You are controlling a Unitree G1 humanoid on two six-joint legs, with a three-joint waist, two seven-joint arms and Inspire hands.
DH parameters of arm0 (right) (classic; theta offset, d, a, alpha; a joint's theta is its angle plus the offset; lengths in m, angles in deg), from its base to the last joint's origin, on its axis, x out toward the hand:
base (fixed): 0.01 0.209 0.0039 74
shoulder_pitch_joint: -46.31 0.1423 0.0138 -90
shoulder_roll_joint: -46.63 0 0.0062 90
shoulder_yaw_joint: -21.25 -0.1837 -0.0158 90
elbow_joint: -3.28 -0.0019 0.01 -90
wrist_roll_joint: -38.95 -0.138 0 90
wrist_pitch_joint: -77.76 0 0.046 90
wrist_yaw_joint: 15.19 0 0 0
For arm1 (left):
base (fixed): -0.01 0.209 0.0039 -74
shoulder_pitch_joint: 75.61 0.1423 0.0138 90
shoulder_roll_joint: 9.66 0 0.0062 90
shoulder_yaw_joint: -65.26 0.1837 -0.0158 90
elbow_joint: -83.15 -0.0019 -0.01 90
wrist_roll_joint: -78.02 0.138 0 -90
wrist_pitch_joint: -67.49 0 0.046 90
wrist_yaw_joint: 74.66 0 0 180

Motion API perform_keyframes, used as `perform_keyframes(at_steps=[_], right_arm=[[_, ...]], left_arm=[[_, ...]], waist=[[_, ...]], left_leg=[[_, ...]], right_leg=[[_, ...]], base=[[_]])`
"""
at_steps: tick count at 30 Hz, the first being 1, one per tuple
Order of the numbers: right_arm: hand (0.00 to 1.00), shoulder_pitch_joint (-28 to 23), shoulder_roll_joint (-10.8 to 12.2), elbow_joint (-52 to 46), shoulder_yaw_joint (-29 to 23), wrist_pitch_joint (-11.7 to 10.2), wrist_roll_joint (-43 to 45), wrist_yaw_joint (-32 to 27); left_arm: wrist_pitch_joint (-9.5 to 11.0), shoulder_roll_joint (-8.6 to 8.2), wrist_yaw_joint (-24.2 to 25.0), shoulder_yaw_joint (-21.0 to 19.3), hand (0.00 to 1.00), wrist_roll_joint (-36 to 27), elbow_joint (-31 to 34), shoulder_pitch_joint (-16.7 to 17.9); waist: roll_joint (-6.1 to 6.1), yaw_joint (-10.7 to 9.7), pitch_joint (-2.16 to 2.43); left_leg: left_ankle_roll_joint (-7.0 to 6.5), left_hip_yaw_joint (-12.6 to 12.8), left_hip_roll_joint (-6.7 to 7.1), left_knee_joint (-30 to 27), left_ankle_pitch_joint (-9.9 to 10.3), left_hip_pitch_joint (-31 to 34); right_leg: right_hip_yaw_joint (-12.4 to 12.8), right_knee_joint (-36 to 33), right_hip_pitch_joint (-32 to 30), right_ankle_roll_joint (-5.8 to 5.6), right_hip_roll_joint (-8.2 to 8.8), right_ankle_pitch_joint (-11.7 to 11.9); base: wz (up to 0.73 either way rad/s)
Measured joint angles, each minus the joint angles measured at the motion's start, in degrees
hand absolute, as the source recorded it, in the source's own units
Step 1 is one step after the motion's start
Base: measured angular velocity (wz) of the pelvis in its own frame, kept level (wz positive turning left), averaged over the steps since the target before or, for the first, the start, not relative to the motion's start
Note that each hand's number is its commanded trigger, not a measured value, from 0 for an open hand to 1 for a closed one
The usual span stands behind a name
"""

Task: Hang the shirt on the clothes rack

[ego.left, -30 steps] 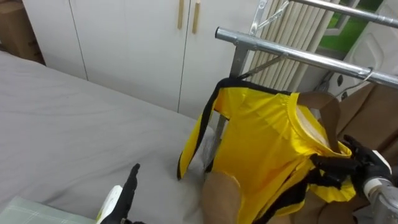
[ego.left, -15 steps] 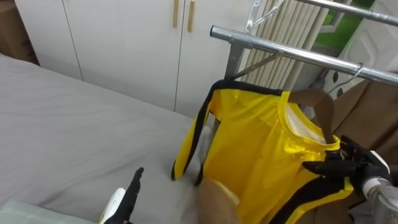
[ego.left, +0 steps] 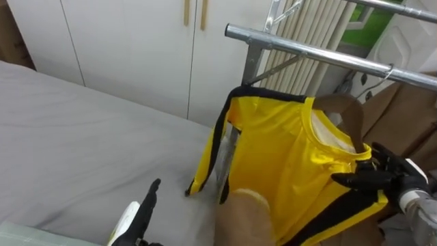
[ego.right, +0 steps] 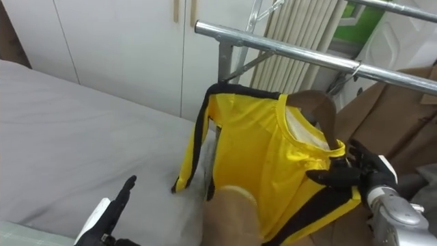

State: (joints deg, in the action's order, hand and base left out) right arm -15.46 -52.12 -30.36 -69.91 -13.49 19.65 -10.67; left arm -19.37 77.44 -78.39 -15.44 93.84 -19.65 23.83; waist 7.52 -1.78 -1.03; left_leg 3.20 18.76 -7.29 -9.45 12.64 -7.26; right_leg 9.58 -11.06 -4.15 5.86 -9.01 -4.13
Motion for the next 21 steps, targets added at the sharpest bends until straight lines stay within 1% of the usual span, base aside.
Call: perform_keyframes(at_steps=[3, 7, 9, 13, 17, 18, 19, 21], right_arm=[[0.0, 0.0, -0.2, -1.2, 0.0, 0.0, 1.4, -0.2], [0.0, 0.0, -0.4, -2.7, 0.0, 0.0, 2.0, -1.0], [0.0, 0.0, -1.0, -5.2, 0.0, 0.0, 2.7, -2.3], [0.0, 0.0, -2.2, -9.4, 0.0, -0.2, 4.4, -4.6], [0.0, 0.0, -2.4, -15.2, -0.1, -1.0, 6.4, -7.7], [0.0, -0.1, -2.4, -16.0, -0.1, -1.4, 6.7, -8.8], [0.0, -0.2, -2.4, -16.6, -0.1, -1.4, 7.0, -9.4], [0.0, -1.6, -2.4, -19.5, -0.2, -1.8, 10.7, -11.0]], left_arm=[[0.0, 0.17, 0.5, 0.0, 0.0, 0.0, 0.0, 0.0], [0.0, 0.69, 0.5, 0.0, 0.0, -0.1, 0.0, 0.0], [0.0, 0.92, 0.5, -0.1, 0.0, 0.1, 0.0, 0.0], [0.1, 1.15, 0.4, -0.1, 0.0, 0.1, 0.1, 0.0], [0.2, 1.33, -0.8, 0.0, 0.0, 0.2, 0.8, 0.1], [0.7, 1.31, -1.2, 0.1, 0.0, 0.1, 0.9, 0.1], [1.0, 1.31, -1.4, 0.1, 0.0, 0.0, 0.9, 0.1], [1.3, 1.3, -2.7, 0.0, 0.0, -0.1, 1.0, 0.1]], waist=[[0.07, -0.9, 0.01], [0.1, -1.3, 0.07], [0.09, -1.3, 0.08], [0.0, -1.5, 0.13], [-0.18, -3.2, 0.23], [-0.28, -3.6, 0.29], [-0.34, -4.0, 0.33], [-0.63, -4.4, 0.49]], left_leg=[[0.0, 0.1, 0.04, -0.1, 0.0, 0.1], [0.0, 0.4, 0.08, -0.2, 0.0, 0.4], [0.0, 0.9, 0.12, -0.2, 0.0, 0.9], [0.0, 1.4, 0.07, -0.3, 0.0, 0.9], [0.0, 1.8, 0.03, -0.4, 0.0, 0.6], [0.0, 1.8, 0.04, -0.4, 0.0, 0.6], [0.0, 1.8, 0.05, -0.4, 0.0, 0.6], [0.0, 1.8, 0.06, -0.5, 0.0, 0.6]], right_leg=[[0.2, -0.1, -0.1, -0.01, 0.0, 0.0], [0.7, -0.4, -0.8, -0.01, -0.11, 0.0], [1.2, -1.1, -1.8, -0.01, -0.23, 0.0], [1.5, -1.2, -2.0, -0.01, -0.37, 0.0], [1.5, -1.5, -1.8, -0.01, -0.4, 0.0], [1.5, -1.5, -1.8, -0.01, -0.35, 0.0], [1.4, -1.6, -1.8, -0.01, -0.34, 0.0], [1.4, -1.6, -1.8, -0.01, -0.33, 0.0]], base=[[-0.02], [-0.08], [-0.13], [-0.05], [0.0], [0.0], [0.0], [0.0]])
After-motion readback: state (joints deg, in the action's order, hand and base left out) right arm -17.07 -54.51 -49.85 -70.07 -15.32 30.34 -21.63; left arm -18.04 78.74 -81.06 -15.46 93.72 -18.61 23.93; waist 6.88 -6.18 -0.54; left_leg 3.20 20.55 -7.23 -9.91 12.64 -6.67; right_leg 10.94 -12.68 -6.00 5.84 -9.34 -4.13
